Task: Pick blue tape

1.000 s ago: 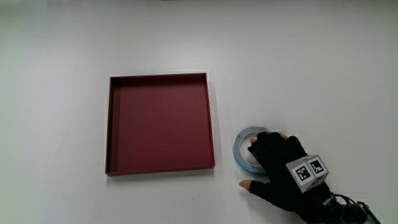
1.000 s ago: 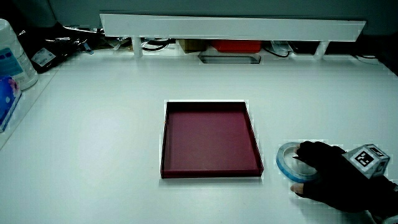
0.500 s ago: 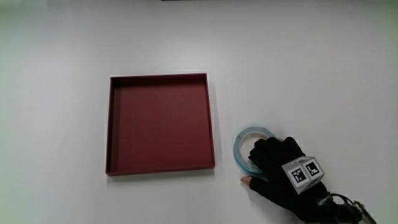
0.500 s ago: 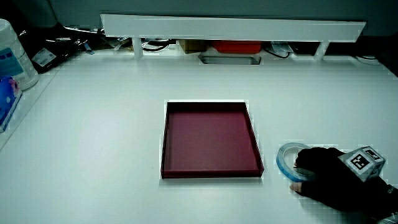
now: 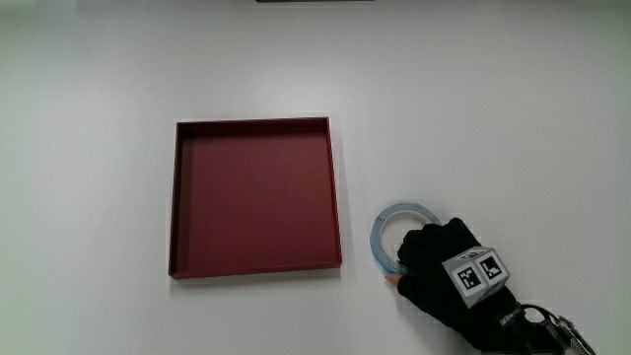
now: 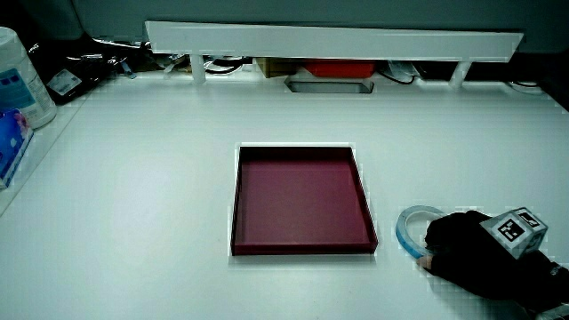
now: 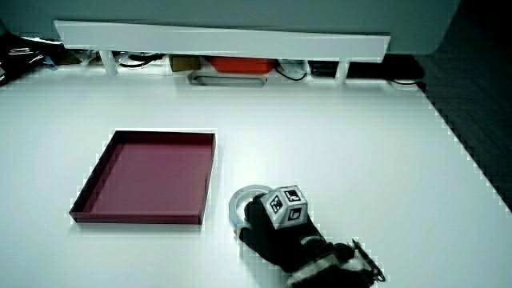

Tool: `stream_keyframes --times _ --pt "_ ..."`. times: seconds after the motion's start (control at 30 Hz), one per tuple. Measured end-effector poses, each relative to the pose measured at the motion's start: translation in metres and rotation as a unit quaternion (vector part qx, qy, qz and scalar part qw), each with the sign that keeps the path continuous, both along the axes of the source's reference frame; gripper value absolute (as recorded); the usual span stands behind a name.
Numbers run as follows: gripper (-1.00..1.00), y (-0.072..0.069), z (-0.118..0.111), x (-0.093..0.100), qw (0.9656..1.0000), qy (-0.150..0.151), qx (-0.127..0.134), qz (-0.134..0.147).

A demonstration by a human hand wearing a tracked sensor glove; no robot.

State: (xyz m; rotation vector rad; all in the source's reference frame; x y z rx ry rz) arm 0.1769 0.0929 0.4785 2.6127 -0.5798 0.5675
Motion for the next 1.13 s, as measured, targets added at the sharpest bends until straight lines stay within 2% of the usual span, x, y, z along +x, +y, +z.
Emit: stream_keyframes --times 0.07,0.23,0.3,0.47,0.7,0.87,0.9,1.03,1.07,1.1,1.13 --pt "1.0 0.001 -0.001 -0.001 1.0 -0.001 0.0 -0.002" --pt "1.0 0.003 -0.003 -0.003 1.0 -0.001 -0.001 -0.008" --pt "1.0 0.003 -0.003 -0.004 0.9999 -0.001 0.007 -0.01" --pt "1.0 0.002 -0.008 -0.004 1.0 -0.005 0.003 -0.006" --pt "1.0 -0.011 -0.026 -0.008 0.9992 -0.016 0.035 -0.007" --pt "1.0 -0.024 -0.045 -0.029 0.9969 -0.027 0.069 -0.026" --pt "1.0 -0.025 -0.04 -0.031 0.9974 -0.01 0.063 -0.034" --pt "1.0 -0.034 -0.048 -0.054 0.994 -0.015 0.089 -0.061" --pt "1.0 -0.036 -0.053 -0.061 0.9944 -0.014 0.084 -0.062" --pt "1.0 -0.038 -0.051 -0.066 0.9924 -0.012 0.101 -0.068" --pt "1.0 -0.041 -0.057 -0.072 0.9923 -0.026 0.098 -0.071"
